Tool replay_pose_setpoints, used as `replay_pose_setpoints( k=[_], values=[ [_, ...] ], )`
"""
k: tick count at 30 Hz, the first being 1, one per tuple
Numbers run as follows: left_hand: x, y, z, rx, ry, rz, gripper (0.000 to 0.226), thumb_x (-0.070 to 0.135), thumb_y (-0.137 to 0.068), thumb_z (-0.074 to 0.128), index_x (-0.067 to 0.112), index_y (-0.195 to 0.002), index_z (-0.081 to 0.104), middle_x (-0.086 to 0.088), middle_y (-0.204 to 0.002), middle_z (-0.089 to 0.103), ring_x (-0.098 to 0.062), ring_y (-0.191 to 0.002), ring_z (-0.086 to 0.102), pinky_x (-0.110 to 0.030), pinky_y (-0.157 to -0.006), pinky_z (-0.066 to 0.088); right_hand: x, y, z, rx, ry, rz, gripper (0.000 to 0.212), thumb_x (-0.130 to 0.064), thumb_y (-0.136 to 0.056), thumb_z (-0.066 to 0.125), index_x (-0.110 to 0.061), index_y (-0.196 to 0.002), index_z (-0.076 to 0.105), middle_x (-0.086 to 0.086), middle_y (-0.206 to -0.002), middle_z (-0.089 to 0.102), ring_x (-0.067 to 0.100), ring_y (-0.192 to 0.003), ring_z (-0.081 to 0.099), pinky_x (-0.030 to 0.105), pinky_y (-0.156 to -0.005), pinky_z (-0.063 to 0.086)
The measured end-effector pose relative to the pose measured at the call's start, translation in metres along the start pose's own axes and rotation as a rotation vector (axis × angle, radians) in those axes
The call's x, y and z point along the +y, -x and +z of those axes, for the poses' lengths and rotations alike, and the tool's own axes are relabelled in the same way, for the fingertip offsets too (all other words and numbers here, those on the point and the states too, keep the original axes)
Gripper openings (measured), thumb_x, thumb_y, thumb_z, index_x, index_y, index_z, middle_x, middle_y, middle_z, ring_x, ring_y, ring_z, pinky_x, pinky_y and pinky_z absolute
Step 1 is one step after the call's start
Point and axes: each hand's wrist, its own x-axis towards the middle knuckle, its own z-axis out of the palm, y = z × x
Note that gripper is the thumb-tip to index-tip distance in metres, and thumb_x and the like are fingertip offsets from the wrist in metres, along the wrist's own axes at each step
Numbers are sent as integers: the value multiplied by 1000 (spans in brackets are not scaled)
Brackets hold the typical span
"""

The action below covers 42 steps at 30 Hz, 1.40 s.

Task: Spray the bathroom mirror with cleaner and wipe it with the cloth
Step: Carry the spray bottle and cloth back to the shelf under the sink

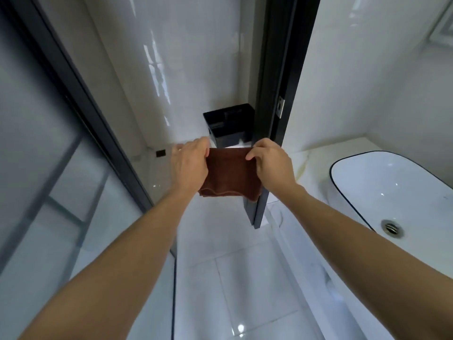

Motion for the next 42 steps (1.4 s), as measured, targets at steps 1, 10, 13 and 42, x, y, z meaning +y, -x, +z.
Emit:
replay_pose_setpoints(
  k=[1, 10, 13, 42],
  values=[
    [-5, 11, 13, -26, -5, -4, 32, -12, -78, 51, 20, -77, 46, 8, -66, 44, -21, -62, 46, -35, -78, 41, 4, 10, 15, -29, 0, 20, 30, -4, -94, 51, -18, -96, 78, 4, -115, 64, 27, -105, 61, 38, -81, 53],
    [-32, 108, 182, -120, 18, -13, 29, -13, -80, 45, 15, -78, 51, 5, -72, 47, -16, -67, 40, -43, -90, 44, 81, 92, 164, -118, 63, 117, 34, -2, -94, 48, -17, -100, 78, 3, -116, 63, 25, -103, 60, 35, -81, 53],
    [-38, 138, 251, -107, 57, 7, 28, -15, -79, 45, 12, -78, 54, 3, -70, 48, -18, -65, 41, -43, -86, 45, 117, 119, 216, -107, 91, 139, 34, -2, -93, 47, -17, -102, 77, 2, -115, 62, 24, -102, 60, 31, -78, 49],
    [140, 194, 598, -265, 405, 746, 36, -17, -73, 46, 12, -94, 48, -4, -86, 59, -24, -77, 52, -33, -64, 35, 393, 285, 349, 188, 264, 899, 42, 13, -78, 41, -18, -91, 68, 5, -110, 56, 29, -88, 62, 32, -72, 50]
  ],
)
